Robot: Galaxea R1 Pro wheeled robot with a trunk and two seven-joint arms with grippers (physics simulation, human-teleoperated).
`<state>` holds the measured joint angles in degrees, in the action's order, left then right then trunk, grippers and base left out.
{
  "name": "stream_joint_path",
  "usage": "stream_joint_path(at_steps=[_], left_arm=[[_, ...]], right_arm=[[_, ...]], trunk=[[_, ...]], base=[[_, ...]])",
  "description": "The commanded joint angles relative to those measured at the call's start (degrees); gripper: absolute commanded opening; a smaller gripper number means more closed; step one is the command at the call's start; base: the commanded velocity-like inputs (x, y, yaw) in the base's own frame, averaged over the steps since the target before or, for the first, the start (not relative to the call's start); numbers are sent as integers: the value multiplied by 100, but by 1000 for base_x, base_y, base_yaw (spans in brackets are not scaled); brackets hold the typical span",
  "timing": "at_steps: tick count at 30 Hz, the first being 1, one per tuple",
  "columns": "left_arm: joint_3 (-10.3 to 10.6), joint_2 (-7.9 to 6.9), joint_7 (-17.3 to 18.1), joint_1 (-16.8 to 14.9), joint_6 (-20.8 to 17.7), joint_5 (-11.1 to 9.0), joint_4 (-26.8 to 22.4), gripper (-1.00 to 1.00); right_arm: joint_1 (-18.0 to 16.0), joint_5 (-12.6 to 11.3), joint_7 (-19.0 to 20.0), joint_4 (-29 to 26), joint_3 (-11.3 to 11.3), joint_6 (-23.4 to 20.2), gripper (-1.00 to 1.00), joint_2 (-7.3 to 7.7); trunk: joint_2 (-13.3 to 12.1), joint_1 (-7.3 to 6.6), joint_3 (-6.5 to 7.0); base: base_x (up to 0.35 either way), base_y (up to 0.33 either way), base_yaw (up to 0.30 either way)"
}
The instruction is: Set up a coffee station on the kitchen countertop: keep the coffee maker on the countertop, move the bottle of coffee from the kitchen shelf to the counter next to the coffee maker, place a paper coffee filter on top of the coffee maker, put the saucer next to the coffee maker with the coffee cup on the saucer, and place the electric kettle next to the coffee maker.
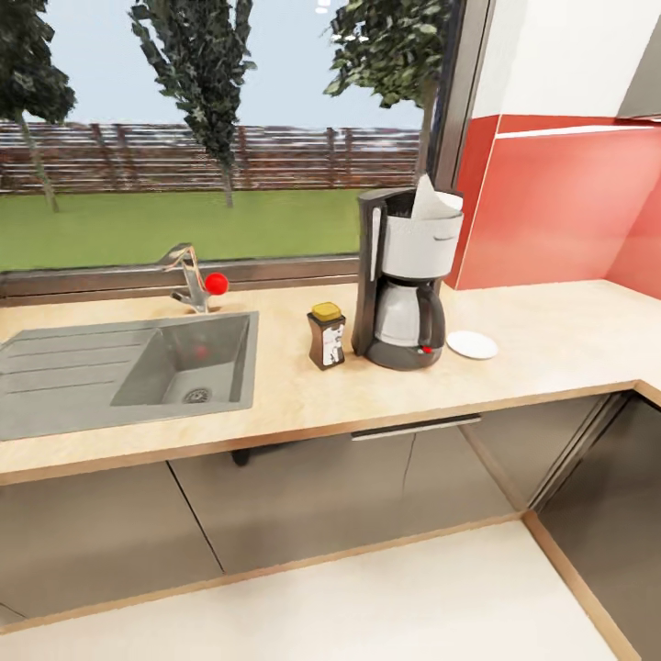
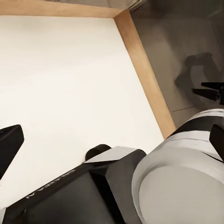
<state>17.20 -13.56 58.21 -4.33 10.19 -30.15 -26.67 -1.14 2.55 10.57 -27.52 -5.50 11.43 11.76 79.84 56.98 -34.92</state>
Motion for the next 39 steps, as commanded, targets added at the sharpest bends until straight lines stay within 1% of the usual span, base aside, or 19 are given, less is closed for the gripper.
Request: stream_joint_path(at_steps=[1,17,27,39], left_arm=[[46,-7,-2,-7,35,-44,5,100],[46,-7,-2,-7,35,-44,4,100],[46,-7,-2,-7,35,-44,3,100],[46,-7,-2,-7,35,-44,3,100]], right_arm=[[-1,27,52,1,-48,17,100,-5],[0,50,50,1,-48,15,100,-7],[-1,53,50,1,-48,16,100,-7],[0,54,50,1,-48,17,100,-7]], trunk=[[3,0,-5],[3,0,-5],[3,0,-5],[3,0,-5]], base=[[0,0,270],[0,0,270],[-55,177,99],[-8,19,248]])
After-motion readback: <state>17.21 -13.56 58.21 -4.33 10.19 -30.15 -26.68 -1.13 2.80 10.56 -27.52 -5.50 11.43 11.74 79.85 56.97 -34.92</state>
